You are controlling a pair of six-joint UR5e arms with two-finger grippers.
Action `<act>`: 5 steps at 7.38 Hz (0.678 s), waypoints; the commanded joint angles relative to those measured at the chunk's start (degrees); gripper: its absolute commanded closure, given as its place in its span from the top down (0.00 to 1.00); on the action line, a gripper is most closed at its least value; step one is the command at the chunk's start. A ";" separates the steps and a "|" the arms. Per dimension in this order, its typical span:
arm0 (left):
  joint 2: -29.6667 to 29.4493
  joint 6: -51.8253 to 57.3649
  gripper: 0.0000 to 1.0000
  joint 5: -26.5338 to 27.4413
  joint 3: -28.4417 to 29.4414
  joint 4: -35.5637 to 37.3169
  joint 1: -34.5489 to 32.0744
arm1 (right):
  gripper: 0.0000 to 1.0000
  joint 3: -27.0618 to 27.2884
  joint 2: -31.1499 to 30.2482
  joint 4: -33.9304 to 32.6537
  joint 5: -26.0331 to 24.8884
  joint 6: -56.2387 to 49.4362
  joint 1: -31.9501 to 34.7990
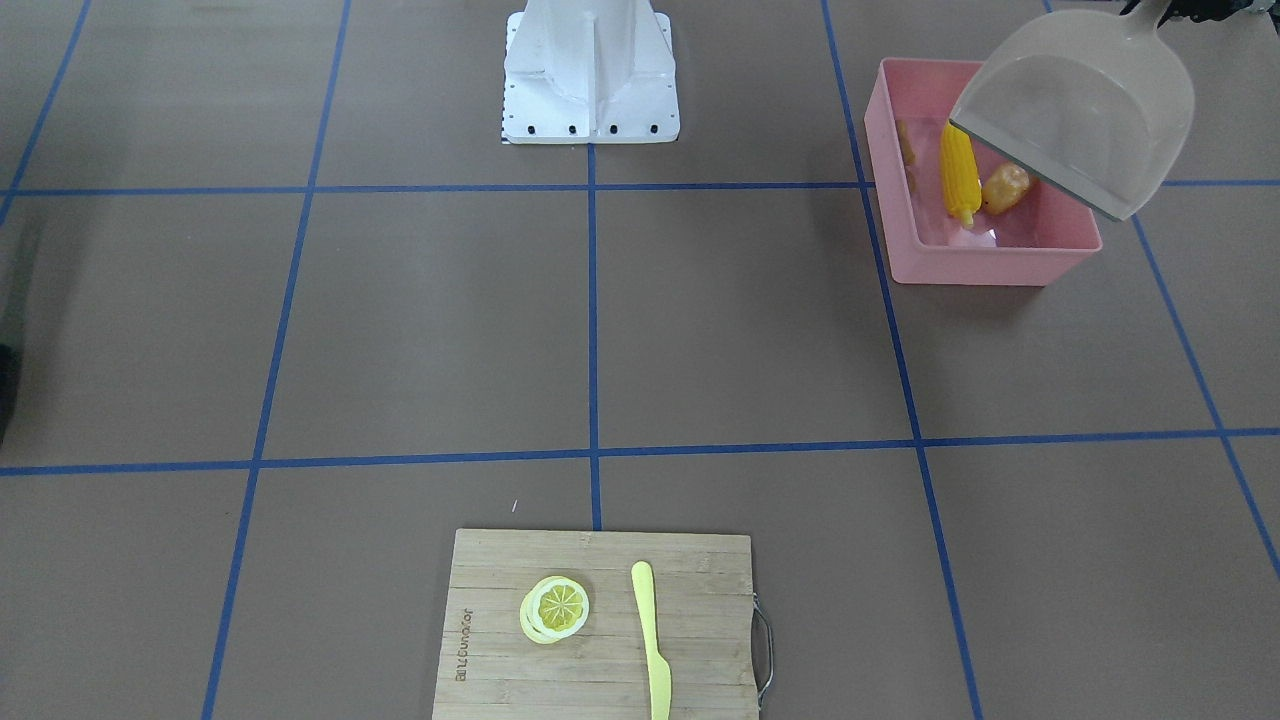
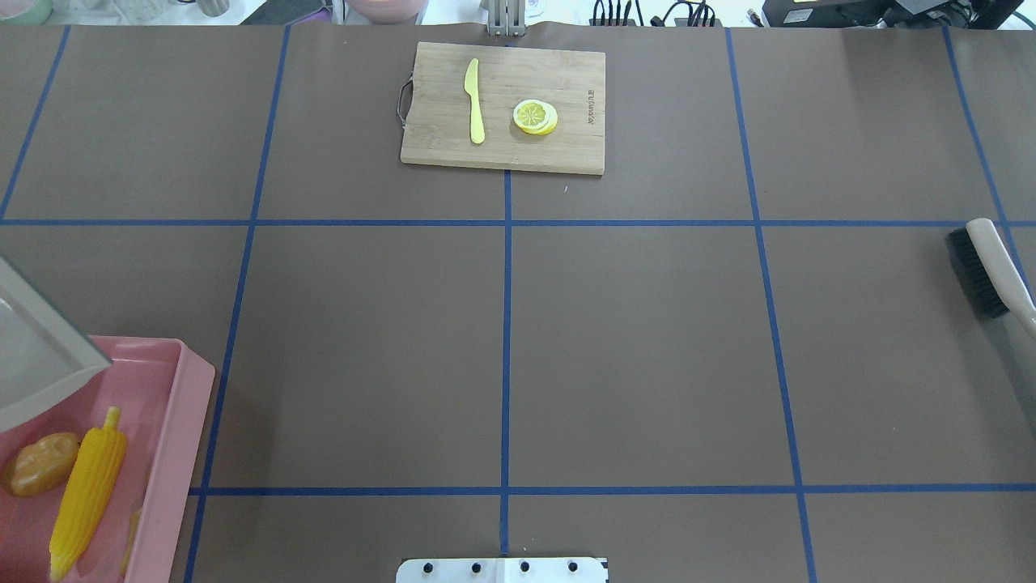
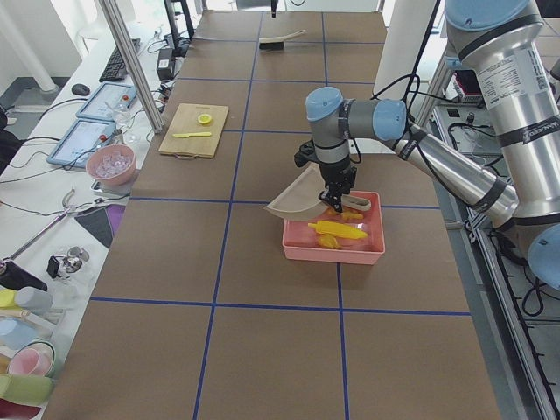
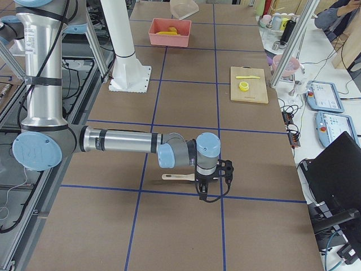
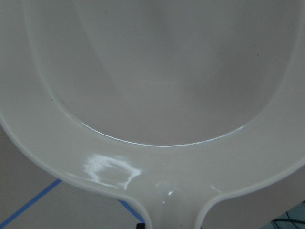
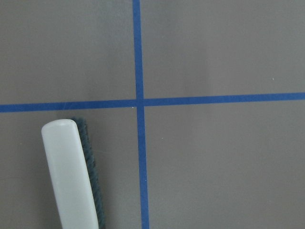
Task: Sweep and dump trash into bin
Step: 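Raise the empty dustpan and bring it back over the table, left gripper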
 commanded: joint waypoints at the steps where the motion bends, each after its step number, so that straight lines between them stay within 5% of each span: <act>1: -14.09 -0.77 0.00 0.01 7.22 1.76 -1.88 | 1.00 0.65 3.13 -3.38 -0.04 0.00 0.43; 3: -29.30 -0.16 0.00 0.09 15.41 2.74 -2.41 | 1.00 1.96 1.93 -2.44 -1.00 0.08 0.34; 5: -34.71 0.02 0.00 0.44 18.50 1.96 -0.41 | 1.00 1.80 1.74 -2.08 -1.80 0.08 0.34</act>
